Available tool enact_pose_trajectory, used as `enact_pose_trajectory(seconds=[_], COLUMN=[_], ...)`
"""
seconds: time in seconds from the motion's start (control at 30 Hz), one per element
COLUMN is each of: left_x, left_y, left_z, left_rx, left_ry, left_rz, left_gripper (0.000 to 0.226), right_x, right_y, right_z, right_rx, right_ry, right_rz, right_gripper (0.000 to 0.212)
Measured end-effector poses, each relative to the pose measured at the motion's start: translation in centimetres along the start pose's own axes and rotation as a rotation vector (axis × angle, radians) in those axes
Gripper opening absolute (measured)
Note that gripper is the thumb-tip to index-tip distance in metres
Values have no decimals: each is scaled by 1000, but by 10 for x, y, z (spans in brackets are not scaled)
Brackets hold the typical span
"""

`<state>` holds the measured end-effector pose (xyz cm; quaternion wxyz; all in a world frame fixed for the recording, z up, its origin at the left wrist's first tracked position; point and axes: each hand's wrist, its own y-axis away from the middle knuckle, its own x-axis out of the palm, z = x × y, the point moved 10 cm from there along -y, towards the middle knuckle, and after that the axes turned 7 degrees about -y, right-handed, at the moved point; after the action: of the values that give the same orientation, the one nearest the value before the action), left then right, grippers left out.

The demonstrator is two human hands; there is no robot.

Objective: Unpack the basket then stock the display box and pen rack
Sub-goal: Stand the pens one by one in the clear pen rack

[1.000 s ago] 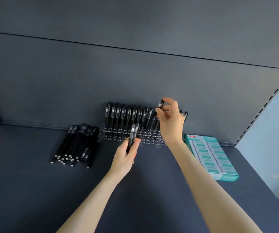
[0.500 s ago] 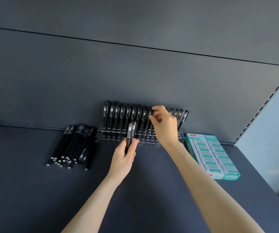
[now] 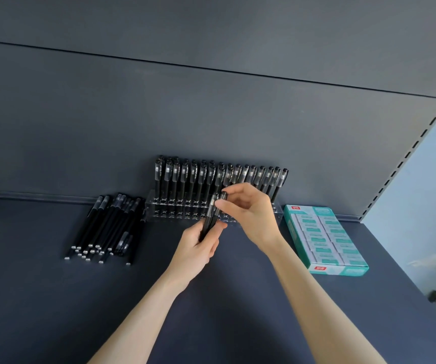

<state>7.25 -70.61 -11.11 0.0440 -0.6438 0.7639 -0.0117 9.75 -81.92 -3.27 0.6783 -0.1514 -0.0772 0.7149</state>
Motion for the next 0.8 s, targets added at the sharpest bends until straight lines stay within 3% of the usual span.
enact_pose_trajectory(seconds=[0.13, 0.3, 0.4, 0.57, 0.8], left_x=[1, 0, -11, -22, -19], left_y=[0, 2, 0, 1, 1], left_z=[0, 2, 5, 8, 7], left_rx=[-17, -23, -46, -72, -73], left_ry=[80, 75, 73, 44, 8], left_rz=[27, 11, -97, -163, -140], left_gripper=[20, 21, 24, 25, 25], right_x=[-18, -15, -37, -67, -53], right_y=[4, 8, 1, -18, -34], right_z=[-1, 1, 16, 49, 47], right_rx=[-7, -11, -86, -263, -331], right_ry=[-90, -55, -76, 149, 308], right_rz=[-116, -46, -209, -402, -369], right_gripper=[18, 30, 35, 34, 29])
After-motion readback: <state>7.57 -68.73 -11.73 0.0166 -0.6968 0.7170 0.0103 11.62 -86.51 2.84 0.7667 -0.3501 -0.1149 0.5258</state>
